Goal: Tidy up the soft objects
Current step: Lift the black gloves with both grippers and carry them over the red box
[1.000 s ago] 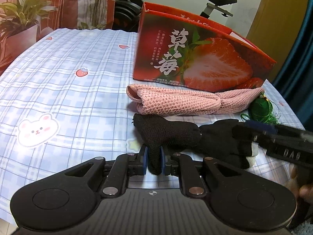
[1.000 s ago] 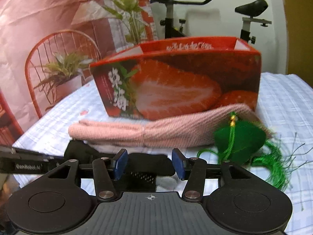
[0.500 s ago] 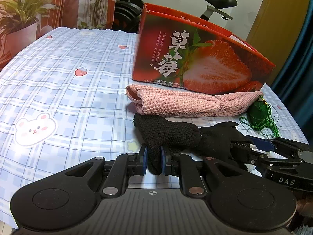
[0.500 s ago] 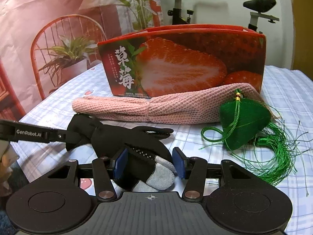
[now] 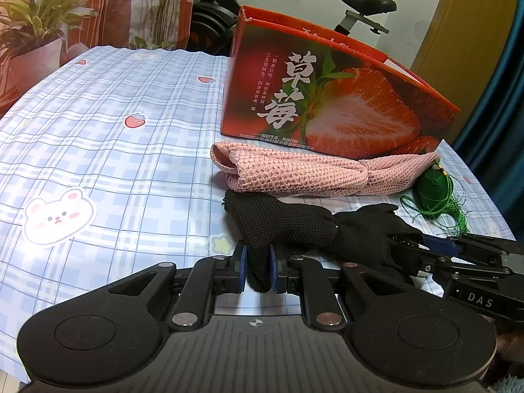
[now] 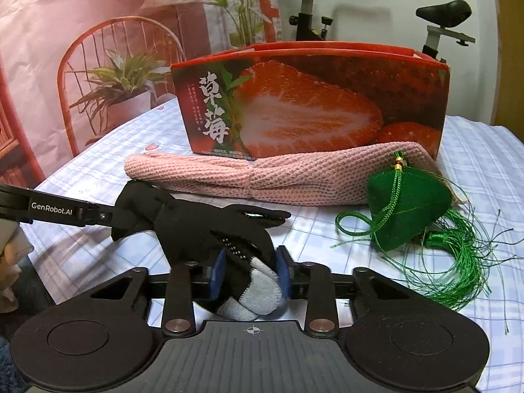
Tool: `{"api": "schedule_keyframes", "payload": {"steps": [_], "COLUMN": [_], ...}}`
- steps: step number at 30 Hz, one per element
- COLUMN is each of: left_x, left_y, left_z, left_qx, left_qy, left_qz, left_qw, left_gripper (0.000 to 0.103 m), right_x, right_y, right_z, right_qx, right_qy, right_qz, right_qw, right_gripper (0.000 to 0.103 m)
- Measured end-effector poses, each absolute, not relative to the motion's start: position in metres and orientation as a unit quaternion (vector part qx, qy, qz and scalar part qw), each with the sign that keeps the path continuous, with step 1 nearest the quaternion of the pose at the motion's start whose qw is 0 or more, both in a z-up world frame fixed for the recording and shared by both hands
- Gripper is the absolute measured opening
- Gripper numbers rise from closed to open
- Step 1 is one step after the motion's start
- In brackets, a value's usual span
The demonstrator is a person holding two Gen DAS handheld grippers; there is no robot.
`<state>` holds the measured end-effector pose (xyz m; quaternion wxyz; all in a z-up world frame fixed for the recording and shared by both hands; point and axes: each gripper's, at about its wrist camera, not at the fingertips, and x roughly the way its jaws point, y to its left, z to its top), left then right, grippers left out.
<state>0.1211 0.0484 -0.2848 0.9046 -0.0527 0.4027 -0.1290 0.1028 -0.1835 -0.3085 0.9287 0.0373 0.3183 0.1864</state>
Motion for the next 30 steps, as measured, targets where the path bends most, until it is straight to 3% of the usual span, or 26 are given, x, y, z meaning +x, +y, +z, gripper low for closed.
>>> {"api": "schedule_keyframes", "payload": {"steps": [6, 23, 30], "left_x": [0.121, 0.120, 0.113], "left_y": [0.048, 0.048, 0.044], "left_z": [-0.285, -0.284, -0.261], "left_qx": [-0.052, -0.046, -0.029], "left_qy": [0.402, 0.399, 0.366], "left_qz": [-0.129, -0.133, -0.147], "left_qw": [0.905, 0.906, 0.918], "left_gripper": [0.016, 0.013, 0.010], "right_x": [0.102, 0.101, 0.095], "right_y": [-0.183, -0.184, -0.191], "right_z": [-0.308, -0.309, -0.294], "right_qx": [0.039, 0.058, 0.076], "right_qy": [0.317, 0.315, 0.275], "right_qz": [0.191, 0.199, 0.199], "right_qw": [0.928, 0.926, 0.937], "right_gripper": [0.016, 0.013, 0.013]}}
